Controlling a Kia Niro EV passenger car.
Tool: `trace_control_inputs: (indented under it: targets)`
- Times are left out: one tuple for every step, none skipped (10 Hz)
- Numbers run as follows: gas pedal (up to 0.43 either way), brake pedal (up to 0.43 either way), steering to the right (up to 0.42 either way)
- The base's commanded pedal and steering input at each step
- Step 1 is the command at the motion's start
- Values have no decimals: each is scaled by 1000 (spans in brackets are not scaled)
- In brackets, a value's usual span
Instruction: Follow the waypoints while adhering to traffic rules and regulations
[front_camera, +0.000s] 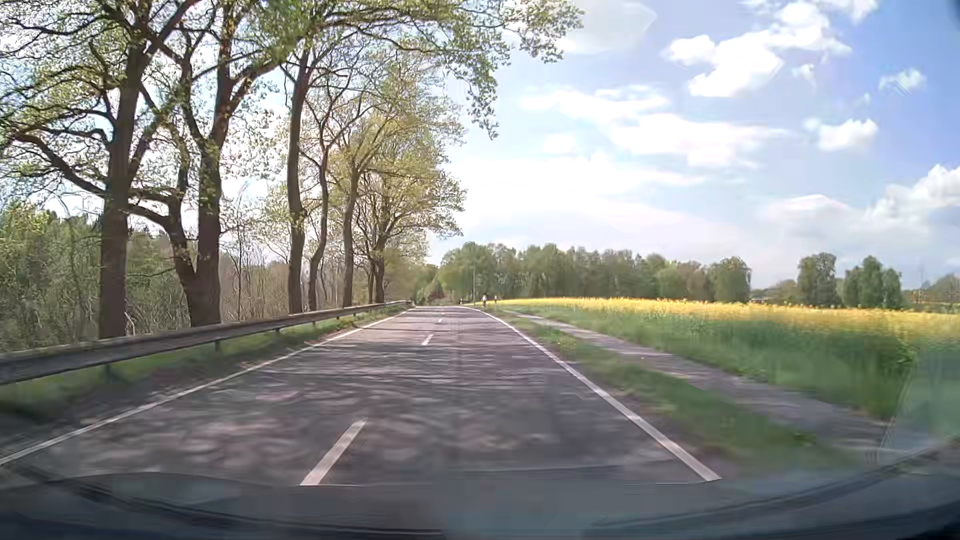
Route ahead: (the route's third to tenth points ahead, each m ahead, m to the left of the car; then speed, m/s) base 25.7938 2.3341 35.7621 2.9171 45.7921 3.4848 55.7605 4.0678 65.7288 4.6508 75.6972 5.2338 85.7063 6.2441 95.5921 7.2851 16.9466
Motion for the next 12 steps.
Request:
trace_control_inputs:
  targets:
    - [87,0,-7]
    - [87,0,-7]
    - [87,0,-7]
    - [87,0,-7]
    - [87,0,-7]
    - [87,0,-7]
    - [87,0,-7]
    - [87,0,-7]
    - [87,0,-7]
    - [87,0,-8]
    - [87,0,-8]
    - [87,0,-8]
